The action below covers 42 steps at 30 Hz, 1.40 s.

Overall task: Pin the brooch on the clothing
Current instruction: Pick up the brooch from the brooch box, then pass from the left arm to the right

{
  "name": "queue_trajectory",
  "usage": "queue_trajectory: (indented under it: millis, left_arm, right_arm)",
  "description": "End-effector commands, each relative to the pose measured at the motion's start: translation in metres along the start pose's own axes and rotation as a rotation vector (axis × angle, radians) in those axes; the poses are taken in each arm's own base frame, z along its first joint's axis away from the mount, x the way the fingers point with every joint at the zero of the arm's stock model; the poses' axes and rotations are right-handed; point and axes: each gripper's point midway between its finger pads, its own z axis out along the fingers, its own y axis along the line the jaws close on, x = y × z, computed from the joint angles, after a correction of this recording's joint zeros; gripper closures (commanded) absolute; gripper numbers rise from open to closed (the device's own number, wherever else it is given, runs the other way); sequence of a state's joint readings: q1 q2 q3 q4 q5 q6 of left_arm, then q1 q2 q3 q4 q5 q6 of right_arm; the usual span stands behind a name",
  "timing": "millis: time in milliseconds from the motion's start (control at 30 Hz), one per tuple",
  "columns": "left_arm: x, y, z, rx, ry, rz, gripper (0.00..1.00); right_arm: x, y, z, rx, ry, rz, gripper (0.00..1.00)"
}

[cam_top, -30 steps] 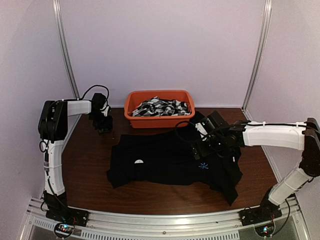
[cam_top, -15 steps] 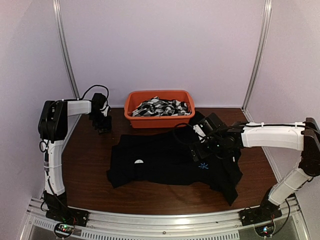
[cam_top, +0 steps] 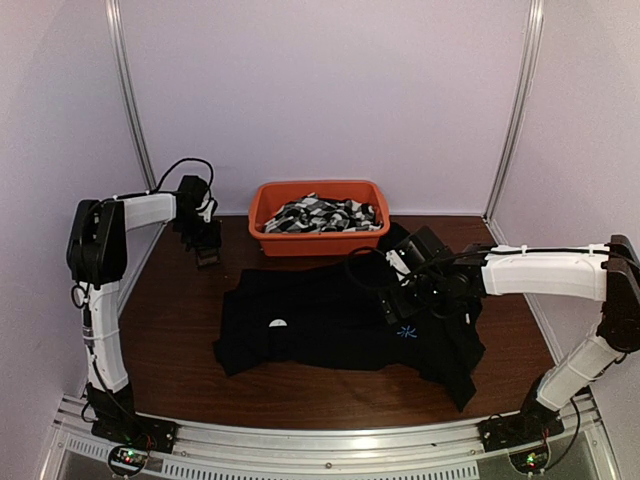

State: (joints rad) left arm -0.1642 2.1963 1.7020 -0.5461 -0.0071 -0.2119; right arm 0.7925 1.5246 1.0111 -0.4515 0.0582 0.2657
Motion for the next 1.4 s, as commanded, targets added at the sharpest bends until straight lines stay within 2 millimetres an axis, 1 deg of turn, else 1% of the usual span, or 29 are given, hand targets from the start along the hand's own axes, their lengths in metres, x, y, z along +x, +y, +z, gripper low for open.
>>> queue_trajectory:
  millis: [0, 100, 200, 300, 400, 500, 533, 600, 733, 800, 833, 933, 1000, 1100, 1200, 1233, 1367]
  left_arm:
    - [-0.03, -0.012, -0.044, 0.085, -0.116, -0.022, 0.62]
    - [-0.02, -0.028, -0.057, 0.179, -0.112, -0.053, 0.62]
    - [-0.001, -0.056, -0.077, 0.311, -0.119, -0.064, 0.63]
    - [0.024, -0.089, -0.097, 0.419, -0.099, -0.023, 0.63]
    - [0.046, -0.125, -0.122, 0.538, -0.1, 0.031, 0.63]
    - [0.067, -0.165, -0.148, 0.715, -0.082, 0.083, 0.64]
    - [0.074, -0.178, -0.159, 0.781, -0.079, 0.108, 0.64]
    - [0.091, -0.202, -0.173, 0.895, -0.044, 0.153, 0.64]
    - [0.126, -0.248, -0.199, 1.103, 0.03, 0.259, 0.64]
    - [0.143, -0.267, -0.211, 1.197, 0.071, 0.305, 0.63]
    - [0.149, -0.275, -0.217, 1.239, 0.085, 0.326, 0.63]
    - [0.163, -0.297, -0.237, 1.359, 0.105, 0.381, 0.63]
    - [0.172, -0.309, -0.248, 1.422, 0.122, 0.411, 0.63]
    - [0.184, -0.323, -0.258, 1.476, 0.149, 0.453, 0.63]
    - [0.194, -0.333, -0.265, 1.516, 0.165, 0.484, 0.63]
    - [0.196, -0.336, -0.267, 1.527, 0.17, 0.491, 0.63]
    - [0.206, -0.345, -0.273, 1.565, 0.187, 0.51, 0.62]
  right_arm:
    - [-0.011, 0.001, -0.003, 0.016, -0.024, -0.003, 0.05]
    - [-0.014, 0.001, -0.006, 0.021, -0.029, -0.025, 0.04]
    - [-0.023, 0.0, -0.014, 0.024, -0.056, -0.053, 0.04]
    - [-0.035, 0.008, -0.025, -0.021, -0.111, -0.105, 0.04]
    - [-0.044, 0.018, -0.036, -0.074, -0.183, -0.164, 0.04]
    - [-0.055, 0.031, -0.053, -0.148, -0.265, -0.201, 0.03]
    - [-0.059, 0.033, -0.059, -0.163, -0.297, -0.208, 0.03]
    - [-0.066, 0.036, -0.071, -0.186, -0.36, -0.221, 0.03]
    - [-0.069, 0.044, -0.088, -0.207, -0.55, -0.363, 0.04]
    - [-0.07, 0.052, -0.098, -0.241, -0.648, -0.427, 0.03]
    - [-0.073, 0.057, -0.104, -0.251, -0.706, -0.472, 0.03]
    - [-0.064, 0.073, -0.107, -0.303, -0.778, -0.64, 0.03]
    - [-0.059, 0.082, -0.107, -0.323, -0.803, -0.746, 0.04]
    - [-0.057, 0.095, -0.107, -0.375, -0.807, -0.84, 0.05]
    - [-0.053, 0.112, -0.107, -0.477, -0.784, -0.902, 0.12]
    - [-0.05, 0.118, -0.107, -0.515, -0.776, -0.924, 0.17]
    - [-0.035, 0.137, -0.112, -0.647, -0.78, -0.989, 0.29]
